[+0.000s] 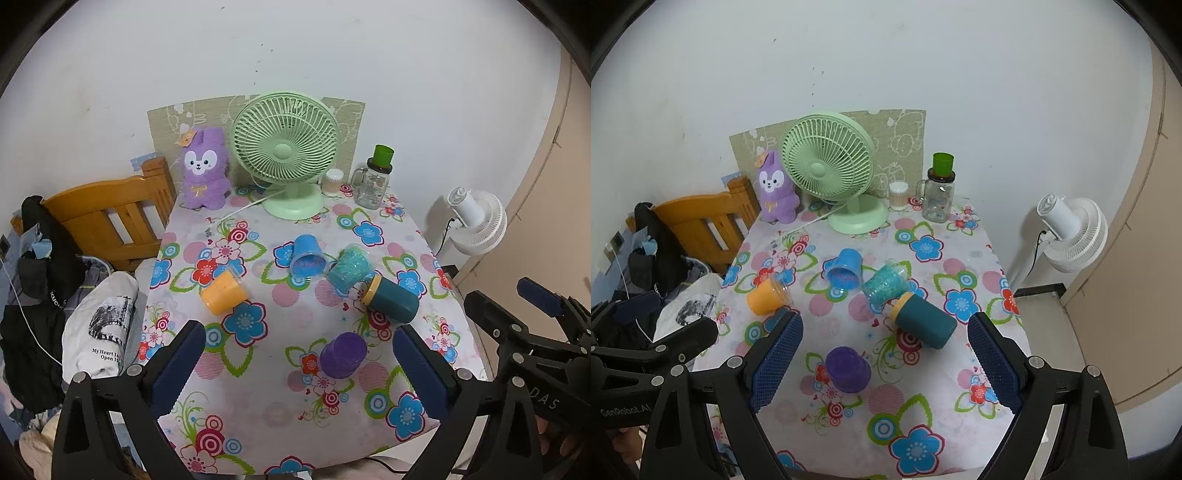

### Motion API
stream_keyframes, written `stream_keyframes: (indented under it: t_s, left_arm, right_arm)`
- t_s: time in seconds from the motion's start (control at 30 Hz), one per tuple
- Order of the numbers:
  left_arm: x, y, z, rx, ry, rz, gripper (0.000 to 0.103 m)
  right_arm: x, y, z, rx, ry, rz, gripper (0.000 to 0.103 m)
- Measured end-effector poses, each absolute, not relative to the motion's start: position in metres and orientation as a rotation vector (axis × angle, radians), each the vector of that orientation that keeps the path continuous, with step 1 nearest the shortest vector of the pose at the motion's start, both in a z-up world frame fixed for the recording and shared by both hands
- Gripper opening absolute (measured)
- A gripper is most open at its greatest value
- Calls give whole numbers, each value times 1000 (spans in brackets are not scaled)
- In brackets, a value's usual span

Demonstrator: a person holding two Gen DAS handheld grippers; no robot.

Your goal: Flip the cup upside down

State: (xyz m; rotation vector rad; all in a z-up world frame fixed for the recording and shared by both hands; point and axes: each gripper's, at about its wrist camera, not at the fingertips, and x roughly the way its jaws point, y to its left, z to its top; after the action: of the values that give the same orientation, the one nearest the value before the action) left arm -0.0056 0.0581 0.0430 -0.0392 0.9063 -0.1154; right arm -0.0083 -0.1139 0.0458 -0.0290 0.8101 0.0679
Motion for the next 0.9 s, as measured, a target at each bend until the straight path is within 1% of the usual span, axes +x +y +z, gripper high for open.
stream_keyframes:
  t_s: [0.9]
  left_arm:
    - [1, 63, 39, -36, 917, -113, 103]
  right_arm:
    - [-5, -113, 39, -18, 815, 63, 93]
